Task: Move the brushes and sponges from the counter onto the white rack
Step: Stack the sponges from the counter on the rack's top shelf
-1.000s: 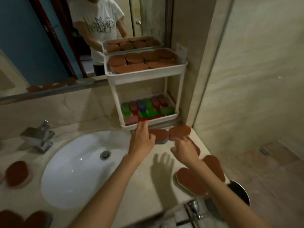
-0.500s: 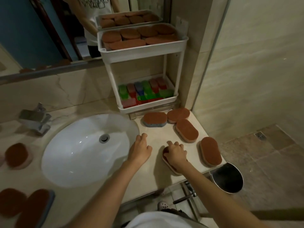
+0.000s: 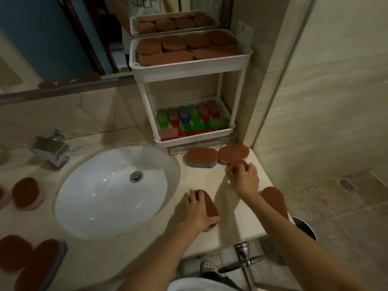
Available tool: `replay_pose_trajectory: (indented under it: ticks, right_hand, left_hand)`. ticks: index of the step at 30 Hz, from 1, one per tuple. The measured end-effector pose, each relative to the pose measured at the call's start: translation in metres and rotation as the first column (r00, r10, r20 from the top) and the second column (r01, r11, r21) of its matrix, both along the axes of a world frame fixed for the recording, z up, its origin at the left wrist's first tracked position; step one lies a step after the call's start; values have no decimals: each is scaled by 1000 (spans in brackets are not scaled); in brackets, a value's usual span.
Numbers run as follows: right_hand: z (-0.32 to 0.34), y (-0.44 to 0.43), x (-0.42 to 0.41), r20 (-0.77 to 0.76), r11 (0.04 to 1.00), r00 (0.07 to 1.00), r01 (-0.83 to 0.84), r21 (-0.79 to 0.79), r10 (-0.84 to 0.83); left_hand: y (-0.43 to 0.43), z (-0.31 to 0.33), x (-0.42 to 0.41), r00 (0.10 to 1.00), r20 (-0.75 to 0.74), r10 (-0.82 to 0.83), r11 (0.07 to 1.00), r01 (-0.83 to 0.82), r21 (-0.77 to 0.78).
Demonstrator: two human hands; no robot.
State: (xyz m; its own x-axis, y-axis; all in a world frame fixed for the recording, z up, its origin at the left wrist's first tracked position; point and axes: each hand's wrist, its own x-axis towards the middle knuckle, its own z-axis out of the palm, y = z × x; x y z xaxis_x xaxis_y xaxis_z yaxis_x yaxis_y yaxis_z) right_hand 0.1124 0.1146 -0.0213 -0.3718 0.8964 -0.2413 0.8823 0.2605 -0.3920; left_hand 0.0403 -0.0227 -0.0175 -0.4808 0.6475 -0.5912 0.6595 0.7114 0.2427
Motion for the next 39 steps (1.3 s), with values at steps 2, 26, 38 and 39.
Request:
replay_pose_trajectory:
  ticks: [2, 26, 38, 39]
  right_hand:
    - [1, 9, 2, 43, 1000, 999, 4, -15, -3]
    - [38, -15, -24, -237, 990, 970, -75, -118, 45]
    - [205, -15, -77, -728, 958, 673, 107, 267, 128]
    - [214, -13, -82, -748, 954, 648, 113, 279, 142]
  left_hand:
    - [8, -4, -1, 1000, -22, 14, 1000, -14, 6]
    - [20, 45, -51, 842, 285, 458, 750, -538, 386]
    - [38, 206, -116, 896, 289, 338, 364, -408, 837]
    - [41, 219, -121, 902, 277, 332, 352, -391, 850]
